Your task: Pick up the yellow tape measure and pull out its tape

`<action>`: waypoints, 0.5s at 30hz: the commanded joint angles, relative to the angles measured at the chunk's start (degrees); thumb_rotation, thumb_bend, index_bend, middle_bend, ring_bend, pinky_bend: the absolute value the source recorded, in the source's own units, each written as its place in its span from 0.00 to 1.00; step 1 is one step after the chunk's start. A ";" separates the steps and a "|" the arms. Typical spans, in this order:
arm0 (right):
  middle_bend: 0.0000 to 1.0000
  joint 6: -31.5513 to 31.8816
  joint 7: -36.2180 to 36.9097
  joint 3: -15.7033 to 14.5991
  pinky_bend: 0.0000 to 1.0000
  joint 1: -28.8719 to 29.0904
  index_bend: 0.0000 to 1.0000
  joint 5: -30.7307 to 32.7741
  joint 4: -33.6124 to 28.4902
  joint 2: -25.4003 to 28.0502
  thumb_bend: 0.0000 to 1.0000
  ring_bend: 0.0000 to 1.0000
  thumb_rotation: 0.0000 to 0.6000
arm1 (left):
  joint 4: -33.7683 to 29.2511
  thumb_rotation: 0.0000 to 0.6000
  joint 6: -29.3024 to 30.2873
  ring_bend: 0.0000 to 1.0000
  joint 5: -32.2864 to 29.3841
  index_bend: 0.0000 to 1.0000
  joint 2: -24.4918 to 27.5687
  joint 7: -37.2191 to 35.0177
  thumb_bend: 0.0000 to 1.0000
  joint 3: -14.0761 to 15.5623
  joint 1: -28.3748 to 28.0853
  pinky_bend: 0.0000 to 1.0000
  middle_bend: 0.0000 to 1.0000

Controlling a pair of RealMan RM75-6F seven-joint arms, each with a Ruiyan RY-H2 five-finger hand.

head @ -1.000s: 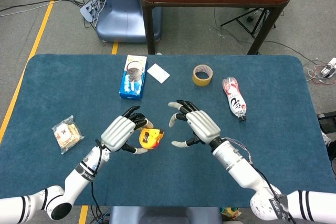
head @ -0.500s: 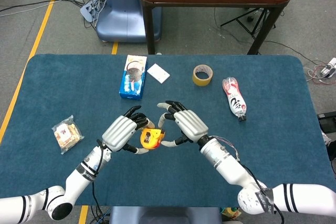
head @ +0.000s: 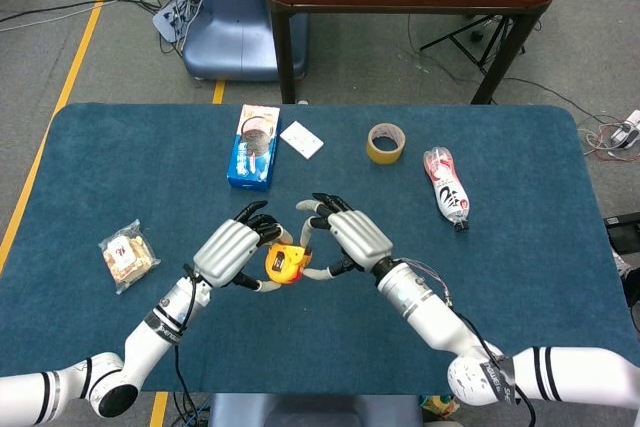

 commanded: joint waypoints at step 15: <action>0.25 0.66 0.35 -0.68 0.01 0.70 0.64 1.45 0.64 -0.16 0.23 0.00 1.00 | 0.65 1.00 0.25 0.25 0.47 0.49 0.25 -1.03 0.14 0.37 0.22 0.04 0.49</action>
